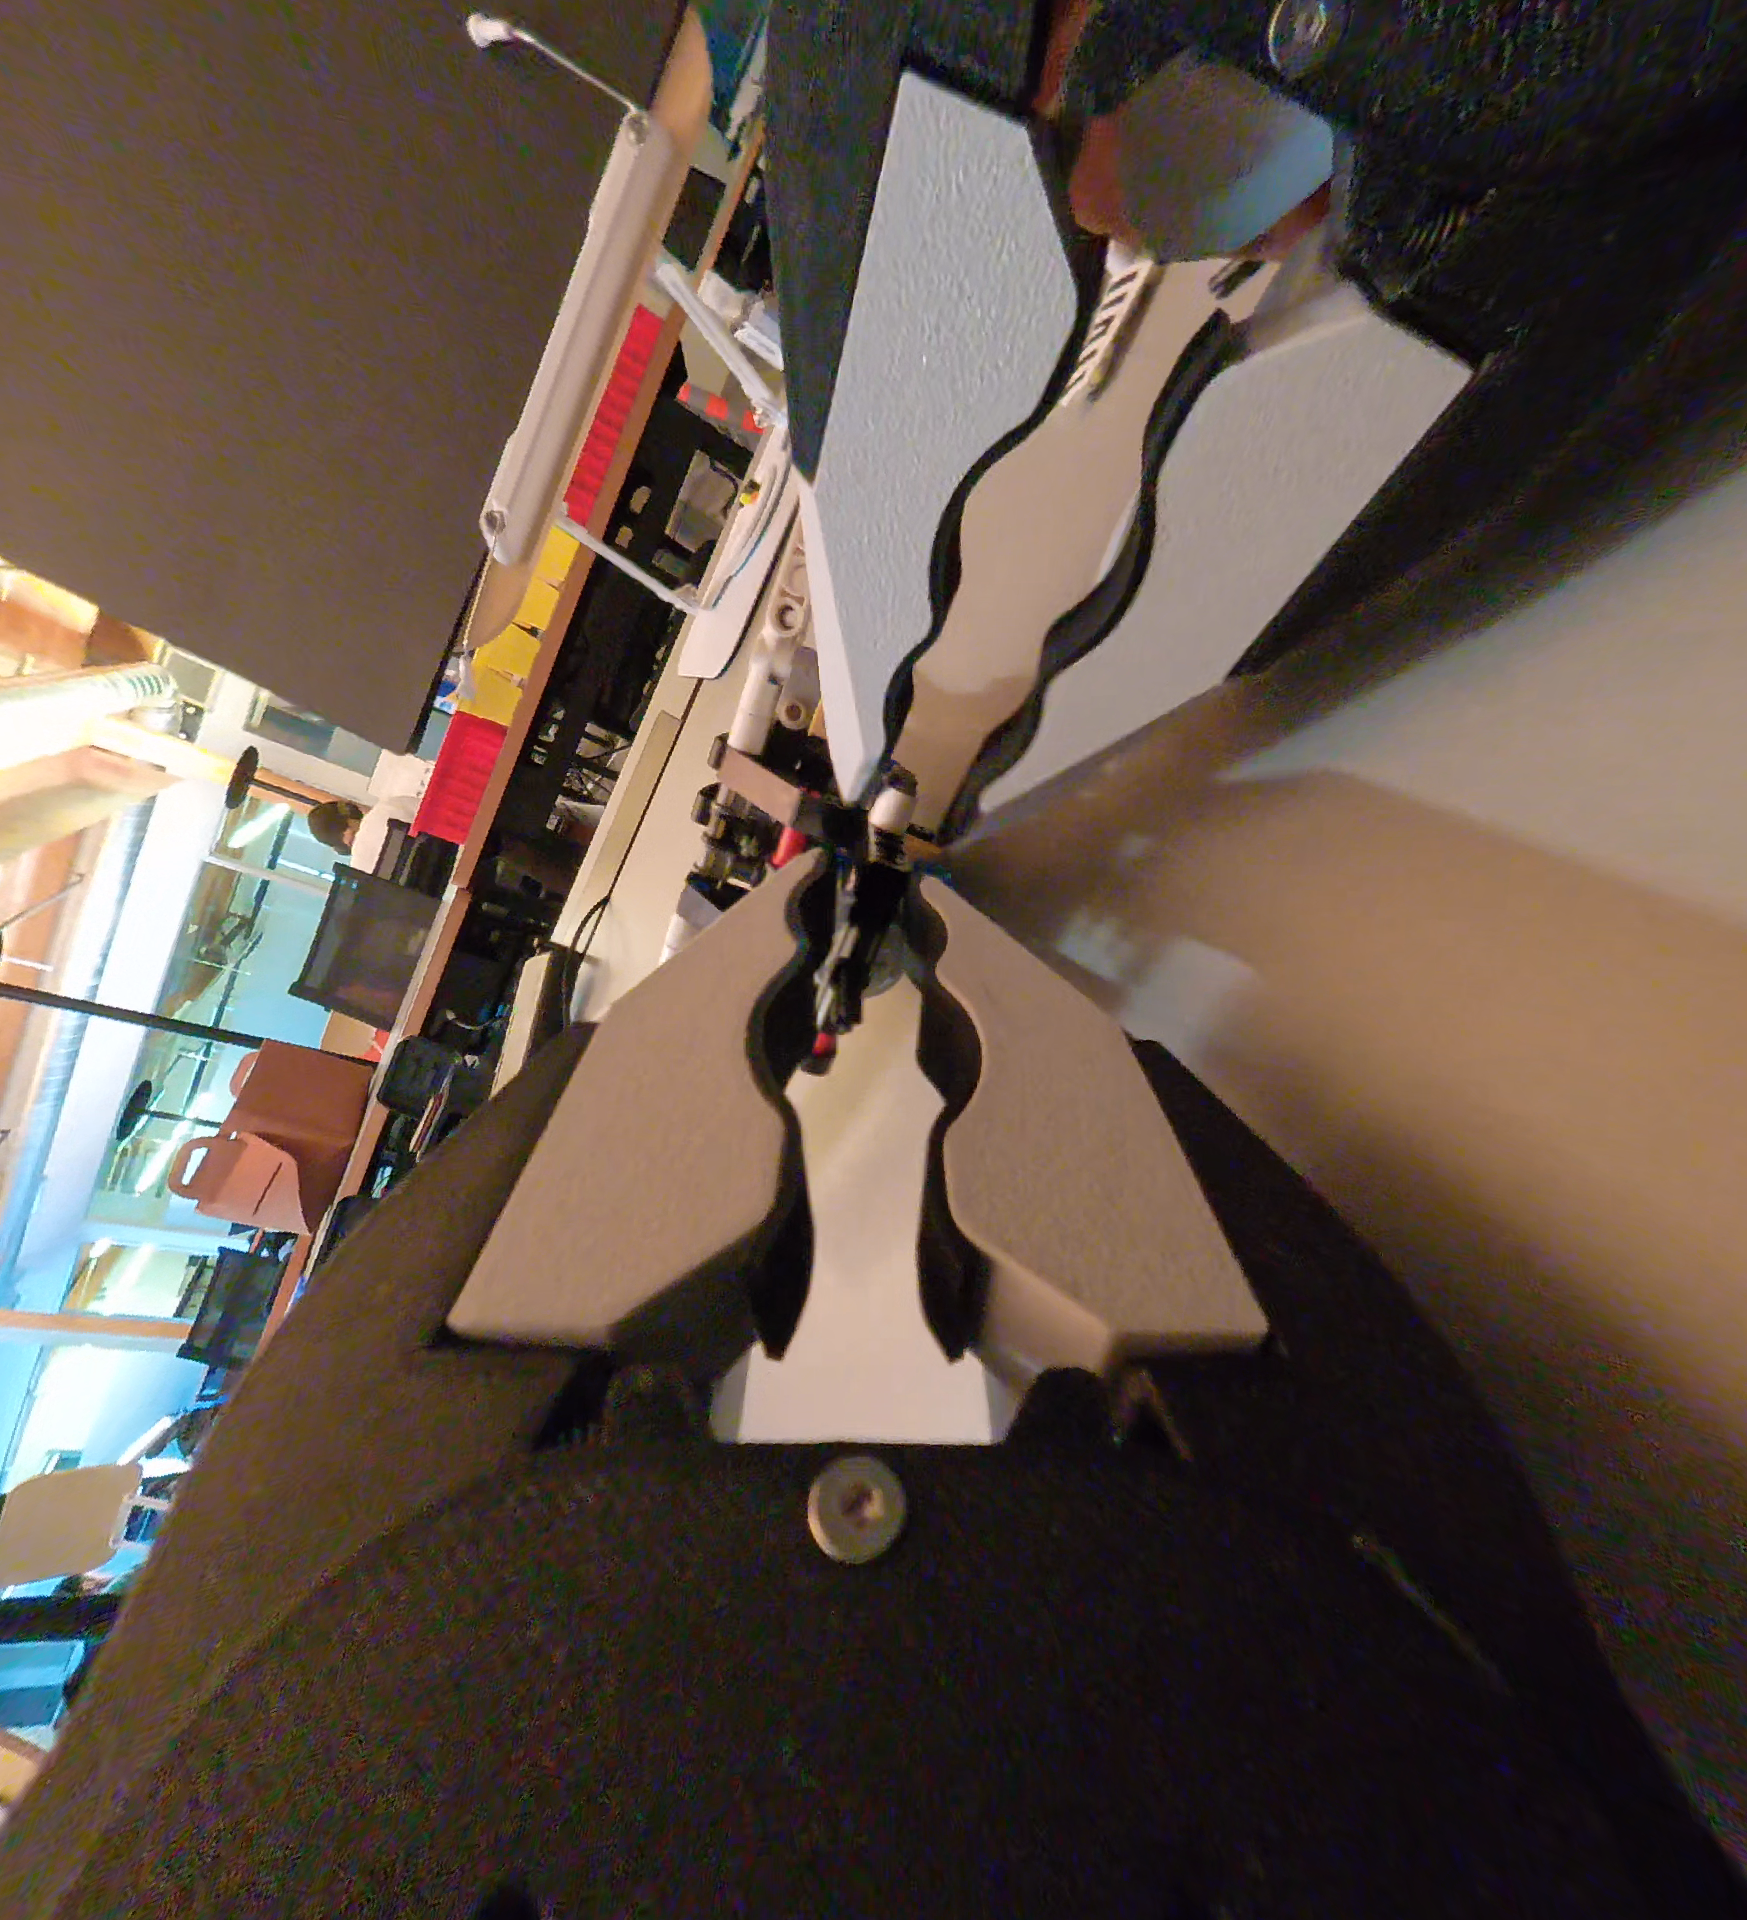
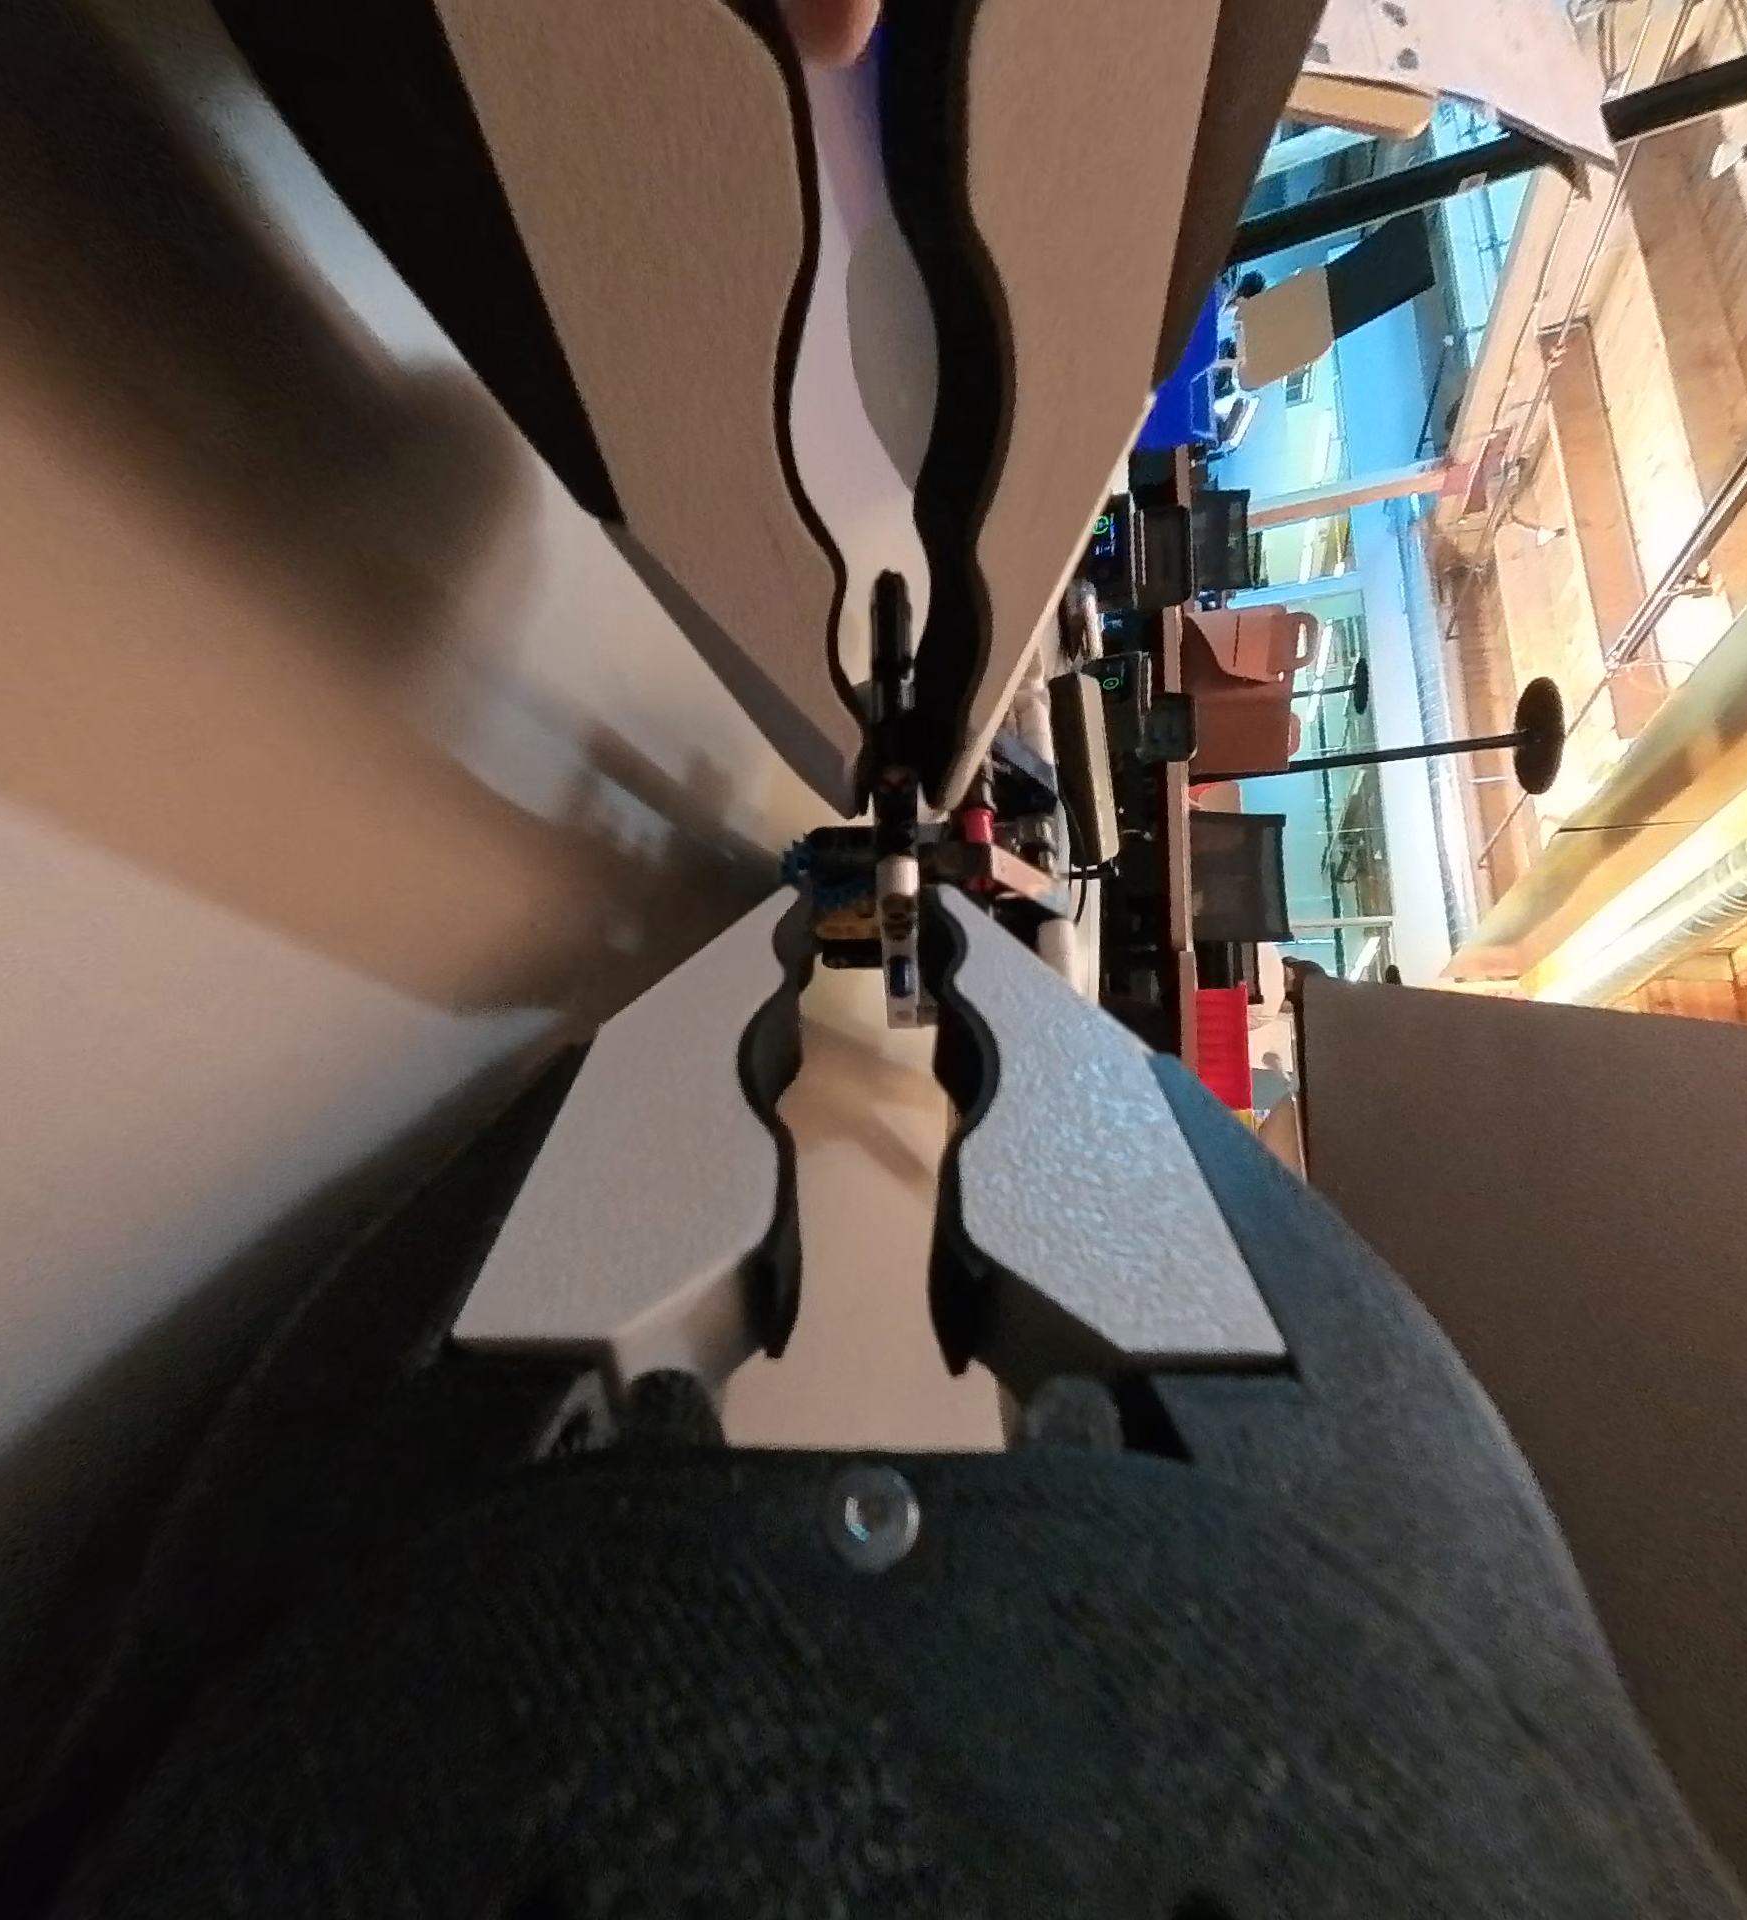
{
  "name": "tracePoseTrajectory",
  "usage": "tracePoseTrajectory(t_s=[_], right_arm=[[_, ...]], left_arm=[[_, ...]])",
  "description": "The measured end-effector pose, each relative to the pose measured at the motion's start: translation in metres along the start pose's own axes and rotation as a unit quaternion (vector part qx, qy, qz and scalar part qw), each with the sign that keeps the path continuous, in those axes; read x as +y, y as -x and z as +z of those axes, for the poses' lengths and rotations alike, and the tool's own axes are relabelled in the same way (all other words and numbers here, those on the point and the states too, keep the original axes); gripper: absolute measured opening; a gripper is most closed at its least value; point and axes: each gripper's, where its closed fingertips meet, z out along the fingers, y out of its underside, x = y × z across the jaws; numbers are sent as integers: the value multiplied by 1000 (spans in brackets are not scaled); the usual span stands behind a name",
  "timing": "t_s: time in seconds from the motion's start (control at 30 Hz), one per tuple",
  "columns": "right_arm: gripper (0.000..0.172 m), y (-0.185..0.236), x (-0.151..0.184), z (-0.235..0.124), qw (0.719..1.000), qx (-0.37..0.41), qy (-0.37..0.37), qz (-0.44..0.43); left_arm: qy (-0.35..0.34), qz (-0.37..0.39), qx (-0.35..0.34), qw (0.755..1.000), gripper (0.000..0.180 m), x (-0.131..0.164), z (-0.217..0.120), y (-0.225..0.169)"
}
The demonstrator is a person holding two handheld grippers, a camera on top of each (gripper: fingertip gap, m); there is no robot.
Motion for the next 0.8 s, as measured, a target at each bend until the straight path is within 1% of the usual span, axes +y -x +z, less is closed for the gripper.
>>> tracePoseTrajectory(t_s=[0.03,0.07,0.1,0.13,0.17,0.23,0.27,0.3,0.4,0.6,0.8], right_arm=[[15,-2,0,1,1000,4,1,-2],[7,-3,-1,1,1000,5,1,-5],[7,-2,-2,2,1000,-2,-1,-6],[7,-2,-4,3,1000,-7,-3,-1],[7,-1,-7,4,1000,-8,-7,1],[7,0,-10,6,1000,-3,-7,-12],[7,-1,-9,7,1000,1,-3,-21],[6,-2,-9,7,1000,5,-1,-23],[7,-3,-10,9,1000,4,-1,-10],[7,-3,-11,10,998,22,5,-57],[6,-3,-9,11,1000,-4,9,-28]], left_arm=[[1,-3,-7,1000,21,1,0,2],[3,-6,-17,1000,29,2,0,4],[5,-9,-23,1000,34,4,1,6],[9,-10,-18,1000,36,5,3,5],[14,-11,-12,1000,34,6,5,3],[17,-4,-16,1000,25,7,6,3],[15,-2,-20,1000,19,7,5,4],[13,0,-13,1000,9,7,5,2],[17,5,-13,1000,8,9,5,2],[20,0,-4,1000,8,11,6,2],[43,-25,2,999,9,15,7,2]])
